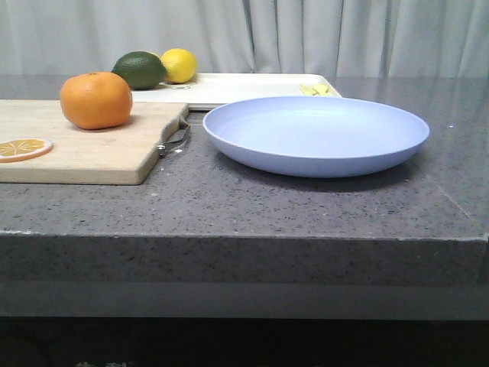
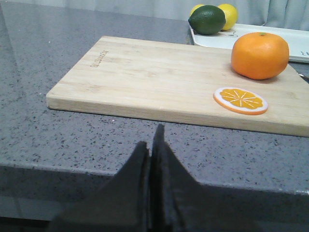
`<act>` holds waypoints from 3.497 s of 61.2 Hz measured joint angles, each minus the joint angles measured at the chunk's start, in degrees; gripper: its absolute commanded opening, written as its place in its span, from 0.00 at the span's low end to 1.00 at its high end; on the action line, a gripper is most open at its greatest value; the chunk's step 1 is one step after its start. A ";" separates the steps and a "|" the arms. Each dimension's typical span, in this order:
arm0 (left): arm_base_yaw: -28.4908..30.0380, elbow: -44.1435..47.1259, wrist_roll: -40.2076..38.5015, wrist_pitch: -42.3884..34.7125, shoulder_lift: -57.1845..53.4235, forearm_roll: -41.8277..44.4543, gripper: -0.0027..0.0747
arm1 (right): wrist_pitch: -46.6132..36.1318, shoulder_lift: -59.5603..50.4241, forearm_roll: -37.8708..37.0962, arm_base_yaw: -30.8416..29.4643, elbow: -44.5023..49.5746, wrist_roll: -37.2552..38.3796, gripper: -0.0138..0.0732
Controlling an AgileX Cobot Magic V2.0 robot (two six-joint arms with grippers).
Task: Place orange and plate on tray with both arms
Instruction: 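Move the left gripper over the orange on the cutting board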
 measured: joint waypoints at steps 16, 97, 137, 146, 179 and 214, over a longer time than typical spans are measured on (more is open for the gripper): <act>0.00 0.00 0.00 0.00 0.00 0.00 0.01 | 0.00 0.00 0.00 0.00 0.00 0.00 0.09; 0.00 -0.06 0.00 -12.32 0.00 -1.05 0.01 | -3.13 0.00 0.00 0.00 -1.33 0.00 0.09; 0.00 -28.53 0.00 -2.12 27.12 2.30 0.01 | 6.82 26.89 0.00 0.00 -32.06 0.00 0.09; 0.00 -28.53 0.00 -3.63 28.58 2.30 0.01 | 6.11 29.06 0.00 0.00 -32.04 0.00 0.09; 0.00 -28.62 0.00 -3.85 28.58 2.30 0.92 | 5.28 29.15 0.00 0.00 -32.04 0.00 0.90; 0.00 -30.76 0.00 -2.93 32.28 0.99 0.92 | 5.16 29.15 0.00 0.00 -32.04 0.00 0.90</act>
